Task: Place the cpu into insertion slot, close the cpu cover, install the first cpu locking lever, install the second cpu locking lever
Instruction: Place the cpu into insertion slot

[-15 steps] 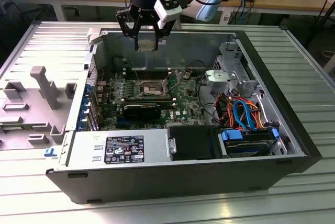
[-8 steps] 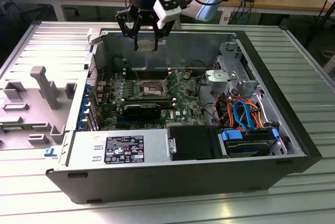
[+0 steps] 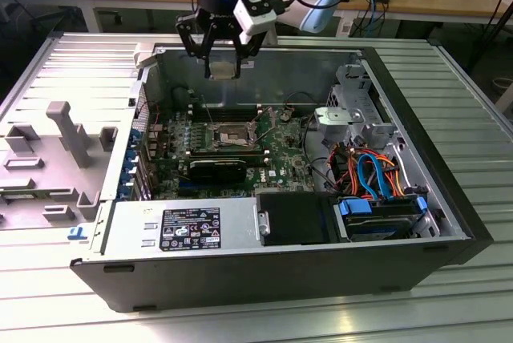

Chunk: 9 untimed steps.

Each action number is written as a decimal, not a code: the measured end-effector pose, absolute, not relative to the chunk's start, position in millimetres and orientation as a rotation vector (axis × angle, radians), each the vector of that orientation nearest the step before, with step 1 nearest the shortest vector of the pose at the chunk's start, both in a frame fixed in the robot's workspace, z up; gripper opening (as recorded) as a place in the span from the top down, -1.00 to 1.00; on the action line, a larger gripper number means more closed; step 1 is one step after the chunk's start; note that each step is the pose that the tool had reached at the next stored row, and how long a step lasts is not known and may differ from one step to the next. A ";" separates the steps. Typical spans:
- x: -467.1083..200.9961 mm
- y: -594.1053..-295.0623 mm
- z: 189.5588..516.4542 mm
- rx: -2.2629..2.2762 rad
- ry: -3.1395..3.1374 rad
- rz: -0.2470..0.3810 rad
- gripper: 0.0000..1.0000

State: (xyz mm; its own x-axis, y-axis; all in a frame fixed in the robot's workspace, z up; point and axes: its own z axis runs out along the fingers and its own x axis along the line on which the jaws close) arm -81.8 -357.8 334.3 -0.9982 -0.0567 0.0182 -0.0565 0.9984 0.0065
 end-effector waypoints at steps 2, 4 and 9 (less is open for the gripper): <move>-82.3 -357.8 334.2 0.088 -3.122 -0.009 -0.09; -82.5 -357.8 334.1 0.089 -3.122 -0.009 -0.09; -83.2 -357.8 333.6 0.088 -3.122 -0.009 -0.09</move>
